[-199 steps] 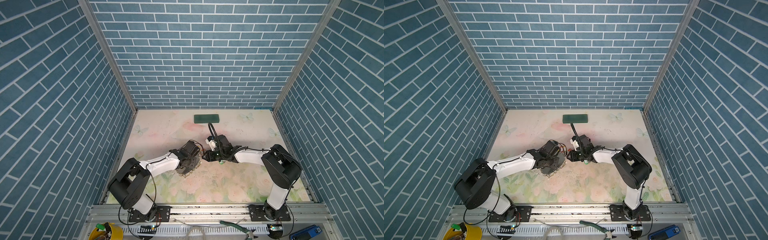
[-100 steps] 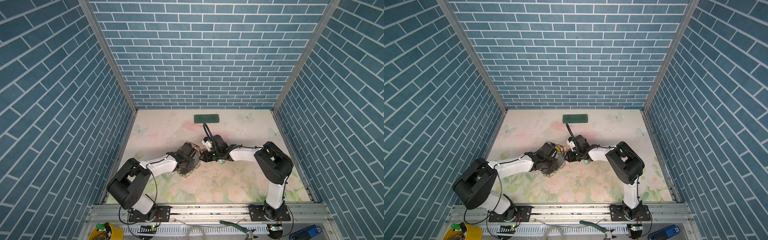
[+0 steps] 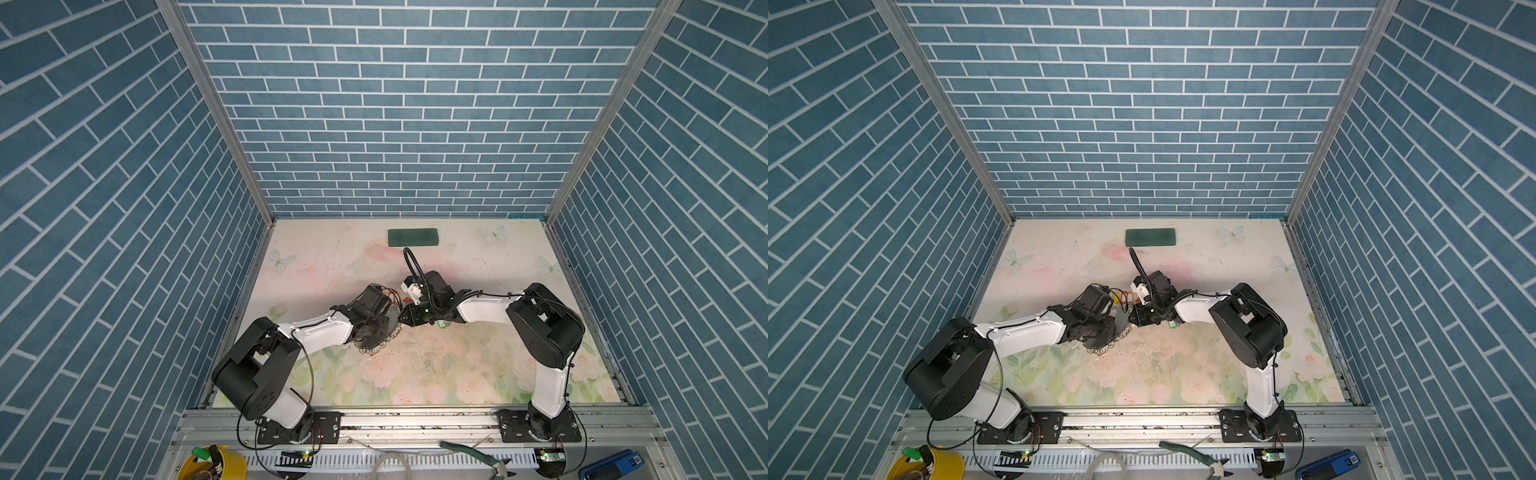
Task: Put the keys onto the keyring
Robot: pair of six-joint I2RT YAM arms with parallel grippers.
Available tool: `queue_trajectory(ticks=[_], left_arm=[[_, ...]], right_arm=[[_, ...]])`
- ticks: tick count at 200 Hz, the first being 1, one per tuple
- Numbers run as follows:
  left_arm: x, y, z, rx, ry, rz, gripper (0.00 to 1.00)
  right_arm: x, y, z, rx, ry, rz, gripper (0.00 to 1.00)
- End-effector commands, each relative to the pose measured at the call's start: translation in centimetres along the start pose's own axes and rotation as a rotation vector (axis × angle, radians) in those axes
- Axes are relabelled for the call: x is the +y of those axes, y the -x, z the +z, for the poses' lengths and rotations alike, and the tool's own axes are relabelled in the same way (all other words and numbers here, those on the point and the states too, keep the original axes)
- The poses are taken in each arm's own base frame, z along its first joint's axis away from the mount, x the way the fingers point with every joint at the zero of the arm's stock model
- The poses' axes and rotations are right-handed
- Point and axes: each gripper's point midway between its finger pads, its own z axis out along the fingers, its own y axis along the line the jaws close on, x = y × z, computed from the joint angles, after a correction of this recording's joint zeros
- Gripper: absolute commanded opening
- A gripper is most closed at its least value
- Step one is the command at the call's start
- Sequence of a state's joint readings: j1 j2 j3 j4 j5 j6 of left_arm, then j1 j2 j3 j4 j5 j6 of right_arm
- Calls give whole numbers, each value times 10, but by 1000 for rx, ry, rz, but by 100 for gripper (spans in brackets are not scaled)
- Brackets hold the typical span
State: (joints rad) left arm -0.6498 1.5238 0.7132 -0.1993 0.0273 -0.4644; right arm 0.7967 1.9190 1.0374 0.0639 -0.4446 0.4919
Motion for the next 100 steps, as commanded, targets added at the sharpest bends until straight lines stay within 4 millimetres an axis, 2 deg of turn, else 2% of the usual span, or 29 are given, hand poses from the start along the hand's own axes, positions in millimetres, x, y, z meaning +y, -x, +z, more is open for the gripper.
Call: queue_trajectory(ticks=[1,53,75,80,100], left_arm=[[5,-7,2,21,14,-8,39],[7,-3,-5,0,22,-1,39],[2,10,-16,-60,1,19,40],[5,5,-16,-57,3,25,40],[3,17,-33,-135,-23,48,42]], right_arm=[[8,7,-5,-11,-2,-34,14],[6,8,-14,-16,-57,-73,2],[9,13,-28,-37,-90,-110,0],[10,14,-32,-41,-94,-123,0],[18,17,-48,-55,-111,-193,0]])
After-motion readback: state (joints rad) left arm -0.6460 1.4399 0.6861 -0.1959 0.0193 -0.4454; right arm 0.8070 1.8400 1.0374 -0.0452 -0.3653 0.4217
